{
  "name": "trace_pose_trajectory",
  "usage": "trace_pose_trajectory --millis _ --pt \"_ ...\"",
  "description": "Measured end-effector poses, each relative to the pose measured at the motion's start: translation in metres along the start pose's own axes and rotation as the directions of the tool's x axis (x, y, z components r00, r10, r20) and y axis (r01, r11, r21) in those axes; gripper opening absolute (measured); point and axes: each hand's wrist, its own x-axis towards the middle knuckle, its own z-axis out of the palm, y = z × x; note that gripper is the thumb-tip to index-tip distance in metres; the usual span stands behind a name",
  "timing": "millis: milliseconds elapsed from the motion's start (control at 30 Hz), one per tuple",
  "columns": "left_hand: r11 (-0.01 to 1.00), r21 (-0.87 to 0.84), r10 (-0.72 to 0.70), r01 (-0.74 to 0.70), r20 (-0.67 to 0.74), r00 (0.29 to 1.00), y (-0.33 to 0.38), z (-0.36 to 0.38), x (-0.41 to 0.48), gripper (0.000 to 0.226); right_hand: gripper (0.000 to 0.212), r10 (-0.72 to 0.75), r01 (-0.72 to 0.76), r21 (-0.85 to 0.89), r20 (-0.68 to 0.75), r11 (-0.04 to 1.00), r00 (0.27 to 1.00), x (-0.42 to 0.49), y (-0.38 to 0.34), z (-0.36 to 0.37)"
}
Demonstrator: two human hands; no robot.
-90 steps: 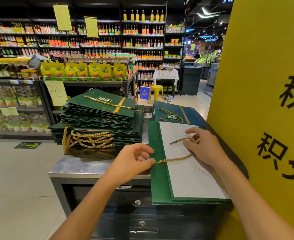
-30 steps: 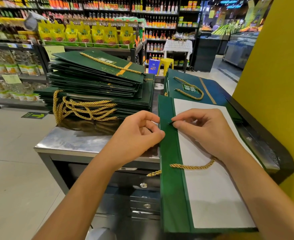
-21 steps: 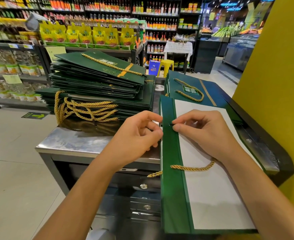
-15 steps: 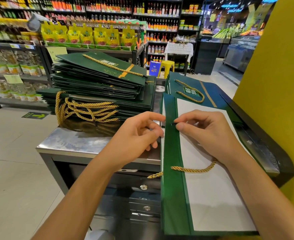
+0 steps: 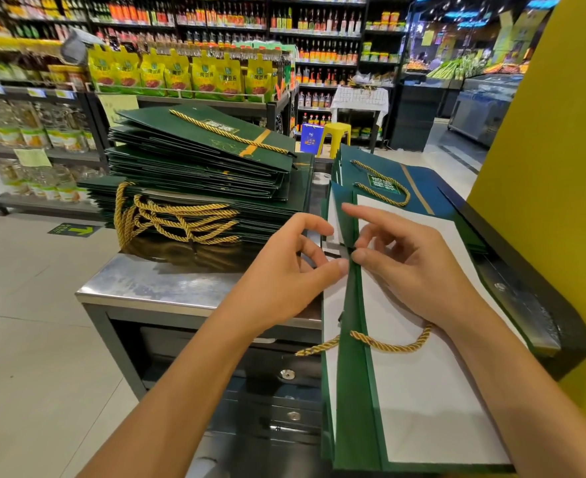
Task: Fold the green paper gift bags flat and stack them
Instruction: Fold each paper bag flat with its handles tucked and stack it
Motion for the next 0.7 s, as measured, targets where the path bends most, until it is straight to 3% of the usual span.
trace_pose_trajectory --millis 167,400,567,700 --pt "0.996 0.085 0.003 -0.004 0.006 1.000 0.002 0.002 0.001 0.037 0.053 -0.070 0.087 -0.153 0.116 0.984 0.991 0.001 0.004 0.003" --pt "0.995 0.097 0.022 -0.023 0.008 1.000 -0.001 0.002 0.002 0.028 0.038 -0.071 0.085 -0.157 0.091 0.984 0.993 0.000 0.004 0.004" --pt "0.988 0.153 0.021 -0.003 -0.112 0.993 -0.003 0.013 0.006 0.007 0.034 -0.082 0.093 -0.140 0.086 0.986 0.993 0.000 0.002 0.004" --pt "0.979 0.205 0.041 -0.002 -0.185 0.982 -0.002 0.016 0.007 0.005 0.043 -0.086 0.097 -0.145 0.078 0.985 0.993 -0.001 0.001 0.004"
